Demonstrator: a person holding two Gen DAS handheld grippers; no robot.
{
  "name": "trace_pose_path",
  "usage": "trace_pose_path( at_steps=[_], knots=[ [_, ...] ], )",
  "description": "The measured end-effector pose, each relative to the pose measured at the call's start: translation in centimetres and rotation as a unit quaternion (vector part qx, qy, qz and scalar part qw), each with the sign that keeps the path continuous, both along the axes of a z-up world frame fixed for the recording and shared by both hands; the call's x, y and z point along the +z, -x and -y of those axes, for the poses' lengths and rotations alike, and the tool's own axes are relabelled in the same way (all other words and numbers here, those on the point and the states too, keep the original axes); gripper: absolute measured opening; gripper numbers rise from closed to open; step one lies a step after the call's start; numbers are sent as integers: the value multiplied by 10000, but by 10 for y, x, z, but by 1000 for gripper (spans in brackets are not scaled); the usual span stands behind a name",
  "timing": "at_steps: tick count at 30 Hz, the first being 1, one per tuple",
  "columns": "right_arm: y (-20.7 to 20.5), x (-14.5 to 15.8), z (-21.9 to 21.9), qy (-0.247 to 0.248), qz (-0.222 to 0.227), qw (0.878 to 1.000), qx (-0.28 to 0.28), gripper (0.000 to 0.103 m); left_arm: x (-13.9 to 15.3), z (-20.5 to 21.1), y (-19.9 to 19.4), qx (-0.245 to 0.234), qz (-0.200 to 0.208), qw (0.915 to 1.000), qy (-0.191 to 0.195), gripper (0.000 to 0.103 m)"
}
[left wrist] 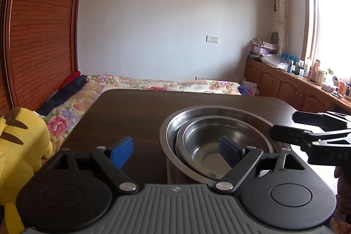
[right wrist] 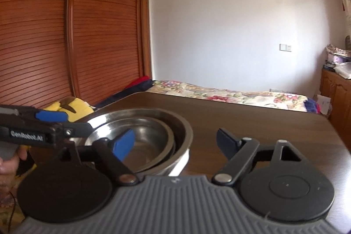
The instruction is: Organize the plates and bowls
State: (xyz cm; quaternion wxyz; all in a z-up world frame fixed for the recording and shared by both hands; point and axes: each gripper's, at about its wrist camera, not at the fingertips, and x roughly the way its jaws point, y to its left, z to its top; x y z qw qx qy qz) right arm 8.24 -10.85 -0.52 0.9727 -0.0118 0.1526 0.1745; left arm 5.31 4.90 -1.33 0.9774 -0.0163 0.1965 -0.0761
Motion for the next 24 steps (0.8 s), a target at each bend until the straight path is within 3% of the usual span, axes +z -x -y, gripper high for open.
trace_pose_path(
  at_steps=[5, 14, 24],
  knots=[
    [7, 2, 6, -60, -1, 9999, -149, 103, 9, 2, 5, 32, 156, 9998, -106, 103],
    [13, 6, 15, -9, -125, 9979, -639, 103, 22, 11, 12, 208, 290, 9990, -257, 103],
    [30, 22, 28, -26, 169, 9925, -1208, 103, 39, 18, 20, 424, 350, 9978, -372, 103]
  ],
)
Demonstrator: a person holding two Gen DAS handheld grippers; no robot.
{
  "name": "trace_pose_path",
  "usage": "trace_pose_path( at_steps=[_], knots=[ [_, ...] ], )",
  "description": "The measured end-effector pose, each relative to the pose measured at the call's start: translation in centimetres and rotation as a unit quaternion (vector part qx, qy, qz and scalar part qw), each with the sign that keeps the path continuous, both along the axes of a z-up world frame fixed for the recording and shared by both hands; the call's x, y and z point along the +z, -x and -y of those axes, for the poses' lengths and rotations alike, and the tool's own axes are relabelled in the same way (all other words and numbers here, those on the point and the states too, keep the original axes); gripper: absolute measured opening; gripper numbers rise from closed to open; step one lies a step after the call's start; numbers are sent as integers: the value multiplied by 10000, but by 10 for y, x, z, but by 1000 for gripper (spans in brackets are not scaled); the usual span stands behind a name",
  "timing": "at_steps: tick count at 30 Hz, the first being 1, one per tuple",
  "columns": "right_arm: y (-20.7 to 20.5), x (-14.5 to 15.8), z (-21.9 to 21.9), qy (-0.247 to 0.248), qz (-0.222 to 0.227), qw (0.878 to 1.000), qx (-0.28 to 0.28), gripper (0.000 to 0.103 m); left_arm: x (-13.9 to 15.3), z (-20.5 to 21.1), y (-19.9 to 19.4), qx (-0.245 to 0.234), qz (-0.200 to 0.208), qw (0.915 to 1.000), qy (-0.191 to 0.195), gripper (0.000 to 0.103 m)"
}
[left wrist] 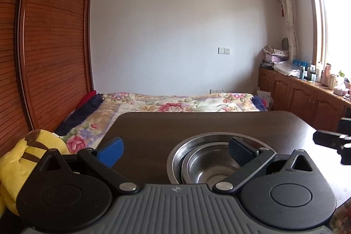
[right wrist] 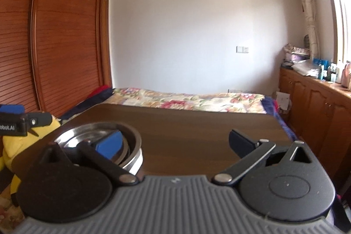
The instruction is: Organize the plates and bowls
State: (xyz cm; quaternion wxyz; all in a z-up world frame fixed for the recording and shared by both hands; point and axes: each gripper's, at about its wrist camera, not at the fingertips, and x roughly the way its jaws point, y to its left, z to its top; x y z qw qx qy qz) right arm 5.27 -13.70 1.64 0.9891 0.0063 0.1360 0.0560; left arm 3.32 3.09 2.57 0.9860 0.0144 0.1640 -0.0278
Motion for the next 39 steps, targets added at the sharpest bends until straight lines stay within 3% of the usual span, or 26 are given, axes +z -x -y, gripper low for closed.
trace_pose_path(
  at_steps=[9, 39],
  knots=[
    [8, 2, 6, 90, 346, 9986, -400, 103, 8, 10, 11, -65, 190, 9997, -140, 103],
    [12, -7, 10, 18, 308, 9977, -595, 103, -3, 18, 19, -117, 149, 9996, -227, 103]
  ],
)
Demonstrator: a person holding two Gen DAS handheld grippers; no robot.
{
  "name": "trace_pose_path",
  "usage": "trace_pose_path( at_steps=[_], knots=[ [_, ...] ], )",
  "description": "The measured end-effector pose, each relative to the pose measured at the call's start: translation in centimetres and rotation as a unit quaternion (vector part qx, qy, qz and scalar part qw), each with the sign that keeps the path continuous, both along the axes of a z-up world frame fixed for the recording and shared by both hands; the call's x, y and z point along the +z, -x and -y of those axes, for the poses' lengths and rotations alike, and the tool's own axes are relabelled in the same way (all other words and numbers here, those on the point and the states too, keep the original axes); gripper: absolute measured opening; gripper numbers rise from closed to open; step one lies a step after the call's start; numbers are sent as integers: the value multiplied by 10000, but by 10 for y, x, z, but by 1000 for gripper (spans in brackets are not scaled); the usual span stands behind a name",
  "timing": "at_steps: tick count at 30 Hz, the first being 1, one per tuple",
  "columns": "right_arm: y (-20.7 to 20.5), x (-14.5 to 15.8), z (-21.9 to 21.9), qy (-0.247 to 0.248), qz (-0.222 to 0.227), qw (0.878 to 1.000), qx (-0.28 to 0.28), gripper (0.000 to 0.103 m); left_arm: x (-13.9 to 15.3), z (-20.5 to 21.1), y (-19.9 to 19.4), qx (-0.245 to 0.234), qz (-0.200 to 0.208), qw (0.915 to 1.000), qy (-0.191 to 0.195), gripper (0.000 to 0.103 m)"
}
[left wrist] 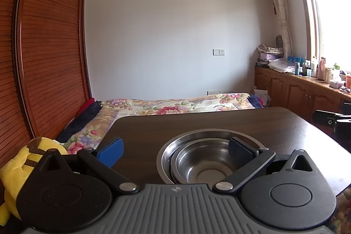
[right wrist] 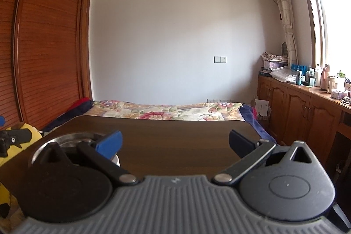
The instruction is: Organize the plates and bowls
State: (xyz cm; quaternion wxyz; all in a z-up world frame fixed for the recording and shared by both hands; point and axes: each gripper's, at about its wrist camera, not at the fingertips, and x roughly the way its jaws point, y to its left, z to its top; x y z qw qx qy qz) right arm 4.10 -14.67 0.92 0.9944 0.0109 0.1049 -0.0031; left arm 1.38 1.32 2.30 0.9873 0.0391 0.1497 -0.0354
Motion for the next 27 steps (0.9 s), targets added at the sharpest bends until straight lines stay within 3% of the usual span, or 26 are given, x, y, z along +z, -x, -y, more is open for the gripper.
trace_pose_path(
  at_steps=[27],
  knots=[
    [-2, -4, 3, -16, -77, 10000, 42, 103, -2, 0, -1, 11, -19, 10000, -47, 103]
  ],
)
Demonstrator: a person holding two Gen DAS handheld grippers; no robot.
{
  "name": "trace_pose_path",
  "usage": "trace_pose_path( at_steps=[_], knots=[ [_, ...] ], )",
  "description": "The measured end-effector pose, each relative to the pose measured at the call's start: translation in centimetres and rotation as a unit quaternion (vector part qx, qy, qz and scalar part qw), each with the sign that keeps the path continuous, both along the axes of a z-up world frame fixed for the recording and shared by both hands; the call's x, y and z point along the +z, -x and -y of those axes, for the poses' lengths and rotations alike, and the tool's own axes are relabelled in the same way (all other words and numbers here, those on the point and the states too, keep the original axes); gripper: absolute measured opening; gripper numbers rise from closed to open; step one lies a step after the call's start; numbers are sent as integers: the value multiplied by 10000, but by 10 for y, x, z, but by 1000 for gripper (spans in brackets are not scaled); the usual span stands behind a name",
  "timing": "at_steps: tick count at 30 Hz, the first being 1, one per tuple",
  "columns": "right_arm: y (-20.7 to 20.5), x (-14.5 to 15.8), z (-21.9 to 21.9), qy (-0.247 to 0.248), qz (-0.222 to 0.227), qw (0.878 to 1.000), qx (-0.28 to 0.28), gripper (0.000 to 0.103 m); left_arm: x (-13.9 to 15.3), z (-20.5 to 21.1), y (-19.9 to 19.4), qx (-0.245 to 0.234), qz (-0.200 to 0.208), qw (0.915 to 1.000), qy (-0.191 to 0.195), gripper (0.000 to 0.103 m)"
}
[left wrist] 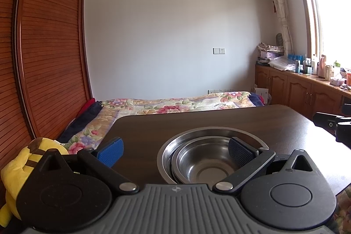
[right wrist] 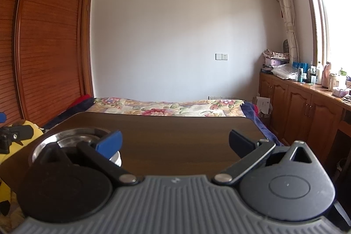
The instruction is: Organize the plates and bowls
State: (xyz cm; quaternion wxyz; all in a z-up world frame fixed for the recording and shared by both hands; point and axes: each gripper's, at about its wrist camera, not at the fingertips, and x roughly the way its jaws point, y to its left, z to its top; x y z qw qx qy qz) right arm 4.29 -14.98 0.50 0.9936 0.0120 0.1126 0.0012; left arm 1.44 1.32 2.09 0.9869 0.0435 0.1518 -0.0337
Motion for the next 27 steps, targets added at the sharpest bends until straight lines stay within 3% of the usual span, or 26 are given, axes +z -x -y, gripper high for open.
trace_pose_path(
  at_steps=[27],
  knots=[
    [0, -4, 5, -9, -26, 10000, -57, 103, -4, -2, -2, -11, -20, 10000, -21, 103]
  ],
)
